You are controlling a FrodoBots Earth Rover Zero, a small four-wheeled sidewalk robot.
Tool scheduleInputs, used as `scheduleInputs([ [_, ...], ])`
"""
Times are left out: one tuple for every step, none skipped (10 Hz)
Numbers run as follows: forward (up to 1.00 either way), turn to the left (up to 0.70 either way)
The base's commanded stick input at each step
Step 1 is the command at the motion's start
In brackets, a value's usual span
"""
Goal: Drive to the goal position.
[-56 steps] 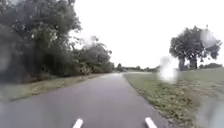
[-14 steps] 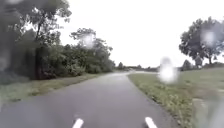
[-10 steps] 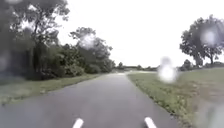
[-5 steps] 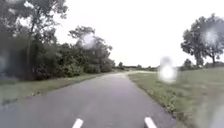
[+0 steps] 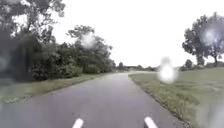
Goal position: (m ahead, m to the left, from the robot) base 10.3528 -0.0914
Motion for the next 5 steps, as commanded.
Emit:
scheduleInputs([
  [0.85,0.00],
  [0.85,0.00],
  [0.85,0.00],
  [0.85,0.00],
  [0.85,0.00],
])
